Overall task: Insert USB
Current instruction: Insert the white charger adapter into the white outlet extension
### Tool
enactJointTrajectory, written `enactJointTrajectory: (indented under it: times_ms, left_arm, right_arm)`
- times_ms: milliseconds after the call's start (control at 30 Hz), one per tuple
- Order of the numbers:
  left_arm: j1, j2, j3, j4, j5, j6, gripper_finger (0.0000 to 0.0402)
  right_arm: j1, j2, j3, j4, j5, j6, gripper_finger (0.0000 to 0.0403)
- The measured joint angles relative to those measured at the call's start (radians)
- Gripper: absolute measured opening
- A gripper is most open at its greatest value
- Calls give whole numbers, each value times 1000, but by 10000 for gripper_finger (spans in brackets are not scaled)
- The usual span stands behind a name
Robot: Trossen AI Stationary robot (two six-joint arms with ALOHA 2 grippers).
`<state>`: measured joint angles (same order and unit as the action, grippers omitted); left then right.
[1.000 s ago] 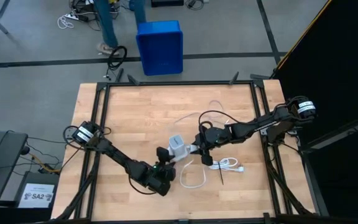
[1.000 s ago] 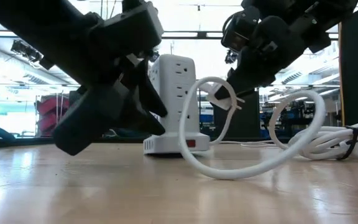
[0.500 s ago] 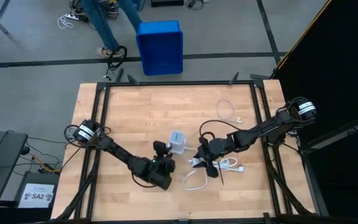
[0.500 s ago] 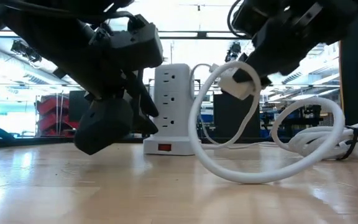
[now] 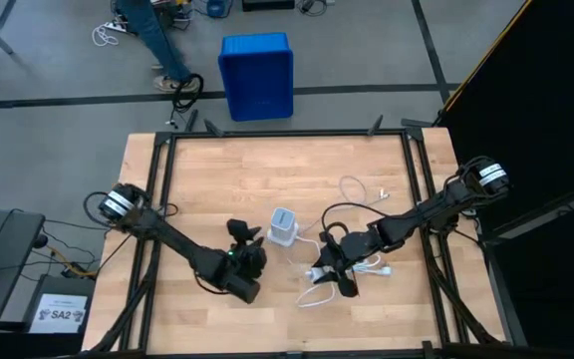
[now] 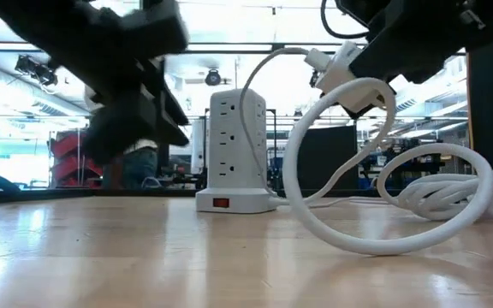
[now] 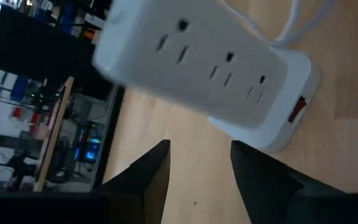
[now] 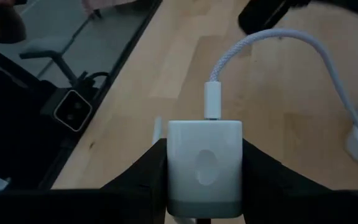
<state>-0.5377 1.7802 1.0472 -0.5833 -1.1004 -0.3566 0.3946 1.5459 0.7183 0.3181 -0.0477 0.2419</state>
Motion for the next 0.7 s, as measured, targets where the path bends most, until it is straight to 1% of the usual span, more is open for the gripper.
enactJointTrajectory:
  times_ms: [133, 200, 267, 333, 400, 567, 633, 700]
  left_arm:
    - [-29, -104, -92, 78, -24, -40, 156]
    - [-39, -158, -147, 158, -28, -35, 156]
    - [-43, -211, -210, 271, -20, -4, 156]
    - [-45, -260, -283, 419, 19, 48, 156]
    - [-45, -301, -361, 610, 74, 123, 156]
    - [-45, -335, -528, 1114, 209, 323, 156]
    - [-45, -332, -563, 1262, 272, 398, 156]
    - [-45, -329, -576, 1365, 300, 460, 156]
  right_arm:
    - [21, 0, 0, 90, 22, -78, 113]
    - [20, 0, 0, 141, 33, -132, 113]
    - [11, -3, 0, 183, 82, -182, 113]
    - [-4, -17, 0, 190, 140, -221, 113]
    - [-20, -39, 0, 193, 184, -239, 113]
    - [-67, -84, 0, 222, 193, -272, 113]
    - [-85, -90, 0, 269, 197, -303, 113]
    - [-108, -90, 0, 326, 210, -321, 113]
